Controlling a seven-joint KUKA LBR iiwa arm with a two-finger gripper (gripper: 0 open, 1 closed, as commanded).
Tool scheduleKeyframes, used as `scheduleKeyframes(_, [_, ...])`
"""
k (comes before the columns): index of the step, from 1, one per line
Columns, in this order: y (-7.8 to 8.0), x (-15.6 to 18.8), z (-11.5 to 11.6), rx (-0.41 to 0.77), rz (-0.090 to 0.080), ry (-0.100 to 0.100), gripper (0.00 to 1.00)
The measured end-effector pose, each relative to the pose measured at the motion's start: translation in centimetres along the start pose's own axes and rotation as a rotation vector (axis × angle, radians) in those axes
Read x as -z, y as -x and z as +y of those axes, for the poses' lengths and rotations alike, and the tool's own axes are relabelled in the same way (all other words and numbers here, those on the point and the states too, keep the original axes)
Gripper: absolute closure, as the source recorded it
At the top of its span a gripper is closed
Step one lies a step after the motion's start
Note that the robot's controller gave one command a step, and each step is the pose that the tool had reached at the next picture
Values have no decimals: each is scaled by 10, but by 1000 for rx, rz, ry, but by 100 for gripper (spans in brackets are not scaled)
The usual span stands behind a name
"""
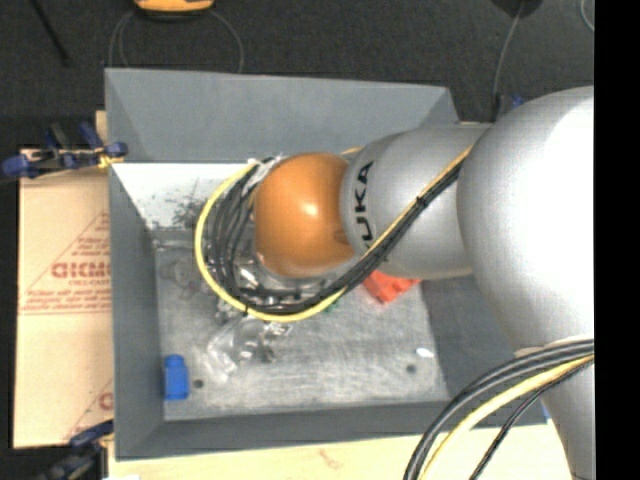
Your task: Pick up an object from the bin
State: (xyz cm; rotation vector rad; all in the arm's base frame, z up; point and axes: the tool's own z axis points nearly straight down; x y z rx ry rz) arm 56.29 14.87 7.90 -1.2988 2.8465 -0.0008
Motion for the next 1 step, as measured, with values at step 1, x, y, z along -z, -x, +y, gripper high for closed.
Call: scheduleKeyframes(1, [1,138,45,273,5,4,100])
